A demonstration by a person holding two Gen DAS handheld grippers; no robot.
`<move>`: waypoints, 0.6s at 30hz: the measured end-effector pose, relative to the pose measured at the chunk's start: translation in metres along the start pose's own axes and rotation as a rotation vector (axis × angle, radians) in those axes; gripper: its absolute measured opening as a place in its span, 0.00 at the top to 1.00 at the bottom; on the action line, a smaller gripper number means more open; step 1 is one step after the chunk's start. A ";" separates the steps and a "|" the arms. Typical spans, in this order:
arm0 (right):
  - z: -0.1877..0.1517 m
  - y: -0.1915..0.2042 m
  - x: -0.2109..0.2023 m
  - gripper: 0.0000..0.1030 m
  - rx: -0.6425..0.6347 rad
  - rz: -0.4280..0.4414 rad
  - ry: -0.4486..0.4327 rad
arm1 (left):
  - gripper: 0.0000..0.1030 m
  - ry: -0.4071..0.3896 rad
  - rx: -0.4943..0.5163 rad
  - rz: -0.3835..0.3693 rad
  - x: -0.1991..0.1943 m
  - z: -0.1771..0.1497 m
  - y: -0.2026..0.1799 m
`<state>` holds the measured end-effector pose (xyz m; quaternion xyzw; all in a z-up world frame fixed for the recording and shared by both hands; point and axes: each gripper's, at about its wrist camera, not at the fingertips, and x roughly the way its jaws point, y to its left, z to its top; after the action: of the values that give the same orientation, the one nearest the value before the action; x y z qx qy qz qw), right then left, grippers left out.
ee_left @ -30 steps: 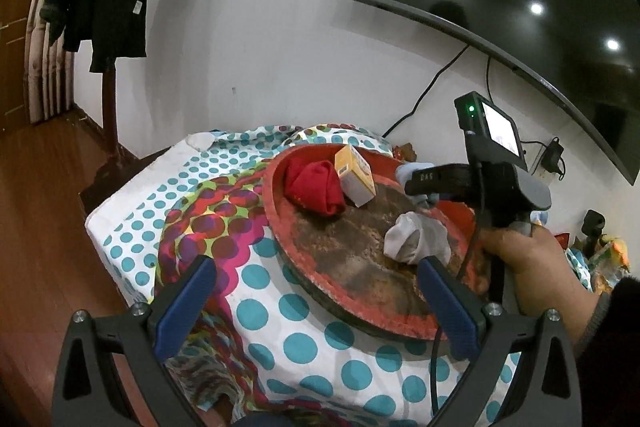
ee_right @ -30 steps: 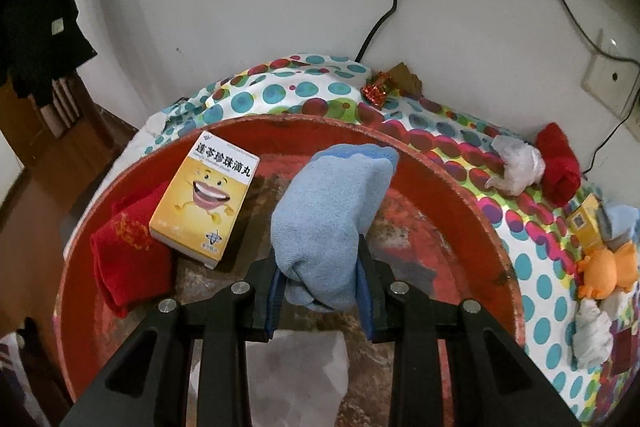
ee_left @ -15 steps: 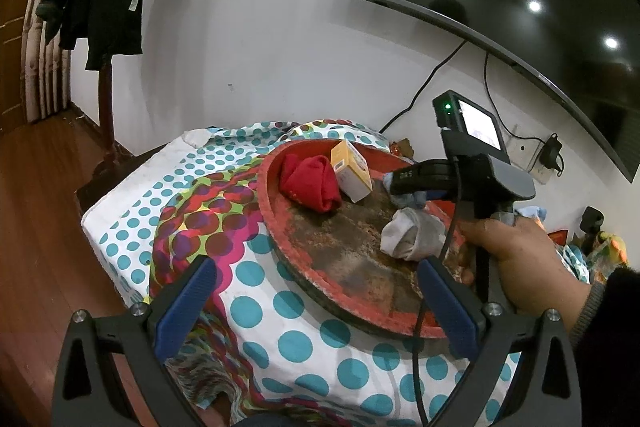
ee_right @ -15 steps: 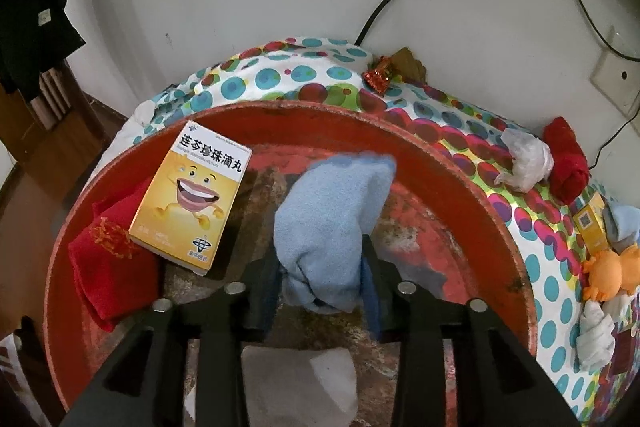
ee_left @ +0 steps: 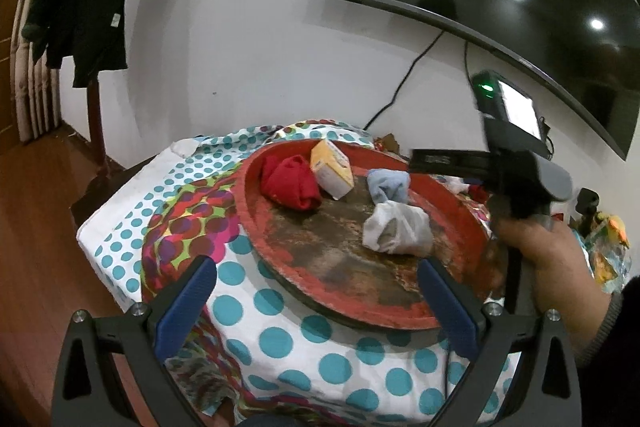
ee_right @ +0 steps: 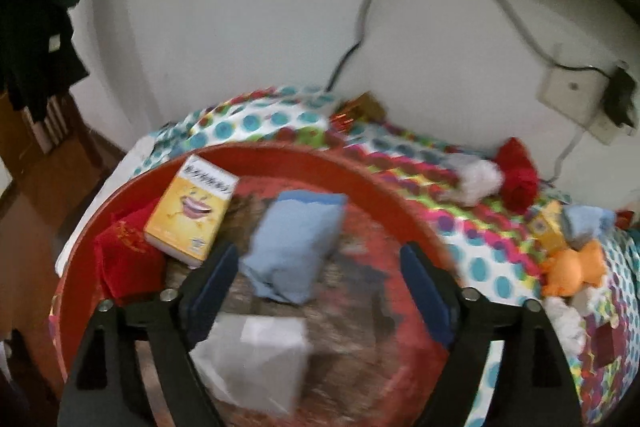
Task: Organize objects
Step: 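Move both grippers back toward the remaining items on the table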
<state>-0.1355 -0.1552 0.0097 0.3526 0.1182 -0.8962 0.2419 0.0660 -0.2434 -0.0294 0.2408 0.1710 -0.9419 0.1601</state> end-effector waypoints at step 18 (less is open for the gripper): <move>-0.103 -0.241 -0.041 0.15 0.284 -0.310 0.032 | 0.00 0.071 0.296 -0.152 0.016 -0.036 -0.105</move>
<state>-0.1747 0.1052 -0.0267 0.3750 0.0472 -0.9246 0.0472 0.0268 -0.1390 -0.0413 0.2815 0.0537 -0.9570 0.0451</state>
